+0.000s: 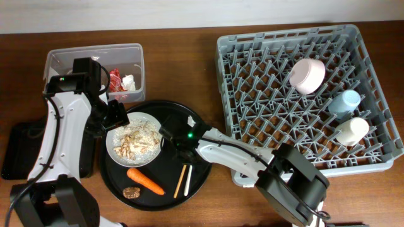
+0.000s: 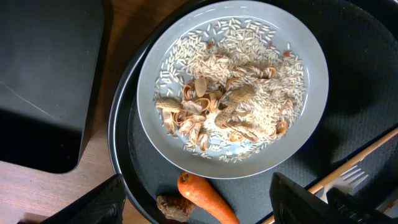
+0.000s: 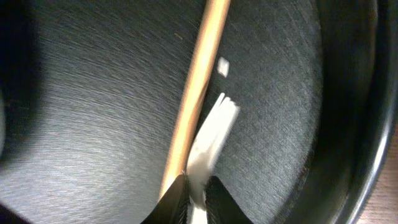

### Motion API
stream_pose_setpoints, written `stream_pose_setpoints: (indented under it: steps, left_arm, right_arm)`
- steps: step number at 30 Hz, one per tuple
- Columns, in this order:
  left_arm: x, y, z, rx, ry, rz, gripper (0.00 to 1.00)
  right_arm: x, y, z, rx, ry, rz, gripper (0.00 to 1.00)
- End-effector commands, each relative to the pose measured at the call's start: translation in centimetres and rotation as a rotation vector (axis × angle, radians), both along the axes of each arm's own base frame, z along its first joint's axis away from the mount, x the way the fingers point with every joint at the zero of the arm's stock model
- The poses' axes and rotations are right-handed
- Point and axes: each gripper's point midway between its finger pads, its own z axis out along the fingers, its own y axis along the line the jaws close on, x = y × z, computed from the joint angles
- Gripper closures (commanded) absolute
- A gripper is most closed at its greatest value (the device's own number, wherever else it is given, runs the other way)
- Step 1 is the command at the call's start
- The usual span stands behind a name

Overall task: Sort waste into correct bins and load items into the dishwasher rack
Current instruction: 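Close the right gripper on the white fork's handle and lift, then carry the fork into the rack's left side and release it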

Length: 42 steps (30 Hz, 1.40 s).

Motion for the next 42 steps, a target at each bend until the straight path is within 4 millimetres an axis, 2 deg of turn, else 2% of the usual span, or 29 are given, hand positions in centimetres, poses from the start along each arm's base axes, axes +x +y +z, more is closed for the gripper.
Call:
stream_pose_setpoints:
  steps: [1, 13, 17, 19, 23, 24, 27, 30, 32, 34, 36, 39, 42]
  left_arm:
    - [0.0, 0.2, 0.9, 0.013, -0.03, 0.011, 0.27]
    - [0.0, 0.2, 0.9, 0.013, -0.03, 0.01, 0.26]
    - [0.0, 0.2, 0.9, 0.013, -0.029, 0.011, 0.27]
    - [0.0, 0.2, 0.9, 0.012, -0.028, 0.011, 0.26]
    - [0.0, 0.2, 0.9, 0.013, -0.029, 0.011, 0.27]
    - [0.0, 0.2, 0.9, 0.013, -0.029, 0.011, 0.26]
    - [0.0, 0.2, 0.9, 0.013, -0.028, 0.011, 0.26]
    - [0.0, 0.2, 0.9, 0.013, -0.028, 0.011, 0.27]
    - [0.0, 0.2, 0.9, 0.013, -0.029, 0.011, 0.27]
    - [0.0, 0.2, 0.9, 0.013, -0.028, 0.011, 0.27]
    - [-0.1, 0.2, 0.9, 0.013, -0.027, 0.011, 0.27]
    - [-0.1, 0.2, 0.9, 0.013, -0.027, 0.011, 0.27]
    - [-0.1, 0.2, 0.9, 0.013, -0.027, 0.011, 0.27]
  right_arm:
    - [-0.7, -0.7, -1.3, -0.038, 0.023, 0.009, 0.86]
    - [-0.5, -0.5, -1.3, -0.031, 0.017, 0.01, 0.88]
    - [-0.7, -0.7, -2.8, -0.053, 0.038, 0.012, 0.91]
    - [-0.7, -0.7, -2.8, -0.057, 0.036, 0.022, 0.96]
    - [-0.5, -0.6, -1.8, -0.044, 0.021, 0.051, 0.96]
    - [-0.4, -0.5, -1.3, -0.038, 0.01, 0.071, 0.96]
    - [0.9, -1.1, 2.5, -0.035, -0.039, 0.08, 0.96]
    - [3.3, -2.8, 7.7, -0.073, -0.151, 0.139, 0.96]
    - [5.1, -4.2, 12.2, -0.085, -0.237, 0.215, 0.96]
    - [6.6, -5.5, 15.6, -0.071, -0.292, 0.245, 0.96]
    - [8.1, -7.4, 18.0, -0.073, -0.333, 0.251, 0.96]
    - [10.0, -10.9, 19.1, -0.103, -0.354, 0.258, 0.96]
    - [11.2, -14.0, 17.7, -0.117, -0.291, 0.37, 0.96]
